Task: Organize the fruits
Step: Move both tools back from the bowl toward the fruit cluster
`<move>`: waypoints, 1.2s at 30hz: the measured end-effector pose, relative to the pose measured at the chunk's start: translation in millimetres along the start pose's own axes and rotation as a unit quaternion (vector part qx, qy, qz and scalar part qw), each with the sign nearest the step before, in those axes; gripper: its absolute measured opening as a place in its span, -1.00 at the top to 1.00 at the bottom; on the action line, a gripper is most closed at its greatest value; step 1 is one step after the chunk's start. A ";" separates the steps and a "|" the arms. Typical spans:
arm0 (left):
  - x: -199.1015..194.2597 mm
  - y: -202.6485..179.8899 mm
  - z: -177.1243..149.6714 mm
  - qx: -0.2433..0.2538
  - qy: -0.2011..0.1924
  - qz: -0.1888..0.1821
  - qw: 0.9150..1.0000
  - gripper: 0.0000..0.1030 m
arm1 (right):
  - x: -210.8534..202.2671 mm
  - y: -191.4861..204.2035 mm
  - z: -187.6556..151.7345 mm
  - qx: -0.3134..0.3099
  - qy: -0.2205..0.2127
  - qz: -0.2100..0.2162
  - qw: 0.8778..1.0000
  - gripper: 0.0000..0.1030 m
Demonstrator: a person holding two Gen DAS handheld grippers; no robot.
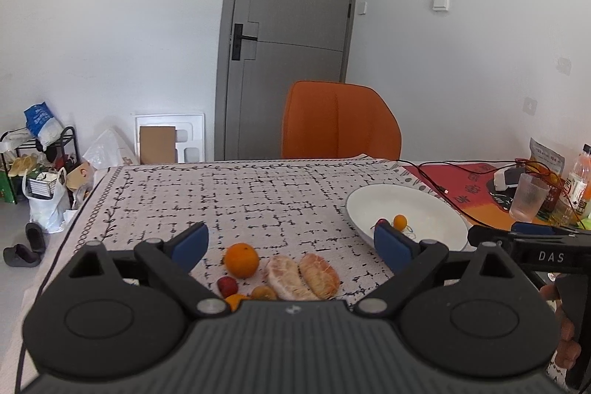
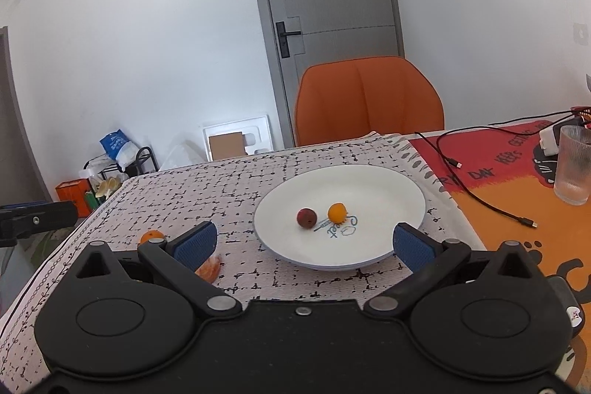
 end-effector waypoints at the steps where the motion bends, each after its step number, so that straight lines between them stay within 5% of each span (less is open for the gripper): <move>1: -2.0 2.4 -1.1 -0.002 0.001 0.001 1.000 -0.85 | -1.2 1.5 -0.2 0.000 -0.001 0.003 1.000 -1.00; 36: -1.3 67.6 -52.6 -0.039 0.056 0.046 0.997 -0.85 | 42.2 52.7 -33.9 -0.054 0.086 0.053 0.993 -1.00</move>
Point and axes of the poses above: each gripper's, at about its wrist camera, not at the fingertips, and x roughly the way its jaws point, y to its left, z to its top, the point moved 5 cm from there along x, roughly the way its jaws point, and after that the axes turned 5 degrees about z, right-handed, at the moved point
